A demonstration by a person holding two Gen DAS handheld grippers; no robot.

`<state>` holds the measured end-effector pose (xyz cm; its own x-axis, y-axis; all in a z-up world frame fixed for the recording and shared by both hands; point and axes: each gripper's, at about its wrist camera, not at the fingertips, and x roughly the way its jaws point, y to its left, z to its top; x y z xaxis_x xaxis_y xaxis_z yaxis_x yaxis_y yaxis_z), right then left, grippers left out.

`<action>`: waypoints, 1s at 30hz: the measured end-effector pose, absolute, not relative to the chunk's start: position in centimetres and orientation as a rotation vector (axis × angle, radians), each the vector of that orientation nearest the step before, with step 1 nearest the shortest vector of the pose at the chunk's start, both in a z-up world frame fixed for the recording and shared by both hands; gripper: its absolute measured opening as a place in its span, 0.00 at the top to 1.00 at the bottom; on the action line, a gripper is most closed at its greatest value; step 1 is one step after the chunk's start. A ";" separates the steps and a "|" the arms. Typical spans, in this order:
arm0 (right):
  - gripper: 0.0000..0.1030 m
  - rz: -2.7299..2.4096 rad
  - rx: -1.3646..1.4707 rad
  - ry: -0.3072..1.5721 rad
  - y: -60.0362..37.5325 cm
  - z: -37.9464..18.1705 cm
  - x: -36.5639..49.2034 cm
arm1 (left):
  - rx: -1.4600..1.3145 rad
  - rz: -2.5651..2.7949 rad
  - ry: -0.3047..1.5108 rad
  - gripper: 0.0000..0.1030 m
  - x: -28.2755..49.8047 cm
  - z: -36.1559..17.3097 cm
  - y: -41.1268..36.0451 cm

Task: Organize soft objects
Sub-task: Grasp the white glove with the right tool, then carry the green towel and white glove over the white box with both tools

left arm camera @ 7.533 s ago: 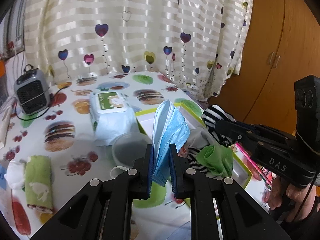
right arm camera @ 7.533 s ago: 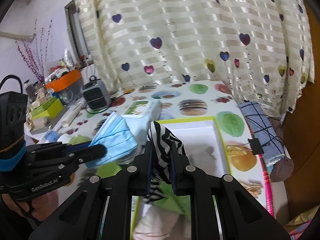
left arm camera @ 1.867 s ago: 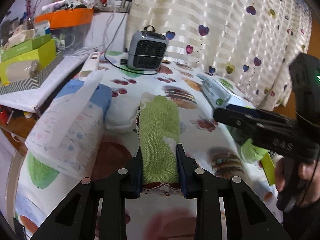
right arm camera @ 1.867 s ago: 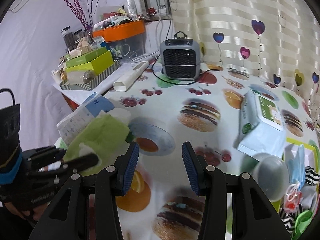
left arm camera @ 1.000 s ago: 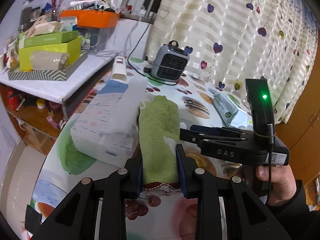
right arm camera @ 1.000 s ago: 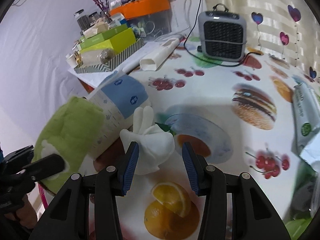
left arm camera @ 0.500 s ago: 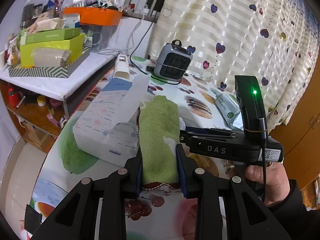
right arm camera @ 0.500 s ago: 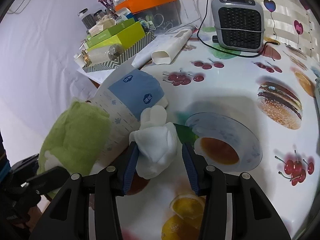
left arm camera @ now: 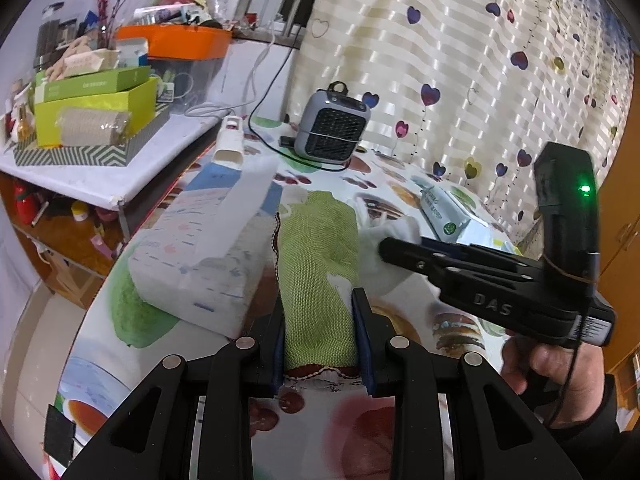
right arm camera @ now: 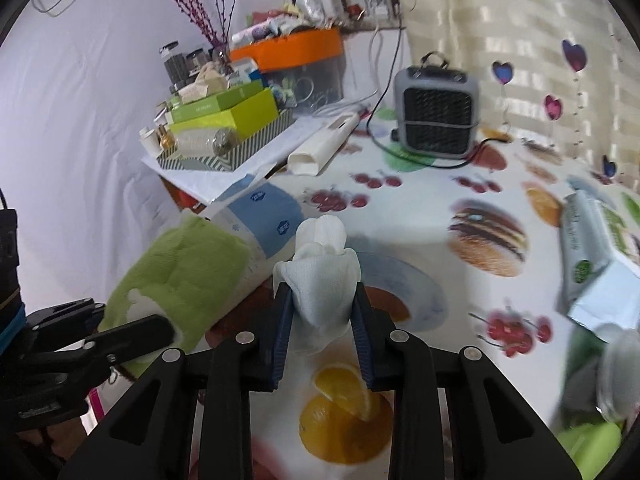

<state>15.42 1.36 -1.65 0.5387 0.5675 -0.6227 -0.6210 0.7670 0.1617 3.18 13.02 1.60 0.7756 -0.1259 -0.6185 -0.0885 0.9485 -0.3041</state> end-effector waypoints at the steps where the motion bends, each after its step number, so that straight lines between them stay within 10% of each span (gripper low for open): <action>1: 0.71 0.704 -0.079 0.705 1.0 -1.5 15.2 | -0.324 -0.023 0.685 0.74 3.1 1.7 12.7; 30: 0.71 0.591 -0.013 0.578 -8.9 2.4 9.3 | -0.202 -0.134 0.671 0.74 3.8 5.1 3.3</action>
